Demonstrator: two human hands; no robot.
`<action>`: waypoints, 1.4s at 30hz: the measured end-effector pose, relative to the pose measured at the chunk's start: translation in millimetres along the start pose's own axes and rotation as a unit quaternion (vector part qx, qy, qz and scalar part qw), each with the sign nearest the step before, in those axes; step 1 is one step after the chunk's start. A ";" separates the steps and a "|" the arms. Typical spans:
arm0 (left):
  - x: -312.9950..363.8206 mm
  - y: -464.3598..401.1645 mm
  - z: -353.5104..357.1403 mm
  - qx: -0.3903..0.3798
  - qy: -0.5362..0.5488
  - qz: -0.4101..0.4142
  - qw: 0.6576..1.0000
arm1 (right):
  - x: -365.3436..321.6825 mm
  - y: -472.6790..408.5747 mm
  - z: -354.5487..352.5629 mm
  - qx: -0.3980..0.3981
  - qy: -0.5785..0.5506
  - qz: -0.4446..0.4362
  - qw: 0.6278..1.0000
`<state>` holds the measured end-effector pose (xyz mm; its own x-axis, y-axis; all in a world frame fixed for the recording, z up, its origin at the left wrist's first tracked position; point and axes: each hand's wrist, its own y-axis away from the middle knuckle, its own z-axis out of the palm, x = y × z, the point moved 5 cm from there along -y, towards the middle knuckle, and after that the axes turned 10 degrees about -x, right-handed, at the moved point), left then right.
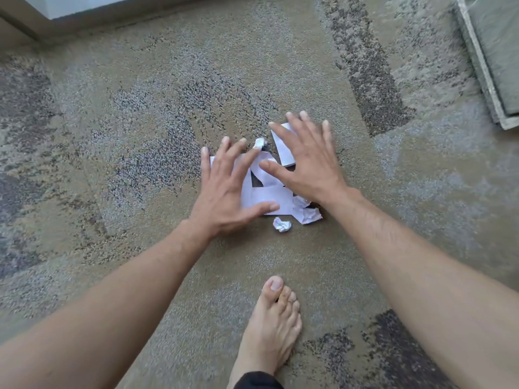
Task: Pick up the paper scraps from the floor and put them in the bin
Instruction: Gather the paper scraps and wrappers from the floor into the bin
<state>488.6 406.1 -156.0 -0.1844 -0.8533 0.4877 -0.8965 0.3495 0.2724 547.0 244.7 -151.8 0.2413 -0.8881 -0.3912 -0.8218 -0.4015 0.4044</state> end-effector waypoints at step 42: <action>62.2 40.7 43.7 -0.057 -0.009 0.205 0.977 | -6.4 112.3 34.5 0.105 -0.303 0.189 0.928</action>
<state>423.0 350.3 -150.9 -0.5264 -0.6396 0.5602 -0.6953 0.7030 0.1495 435.4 213.0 -132.3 -0.3670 -0.6416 -0.6736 -0.8863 0.0213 0.4626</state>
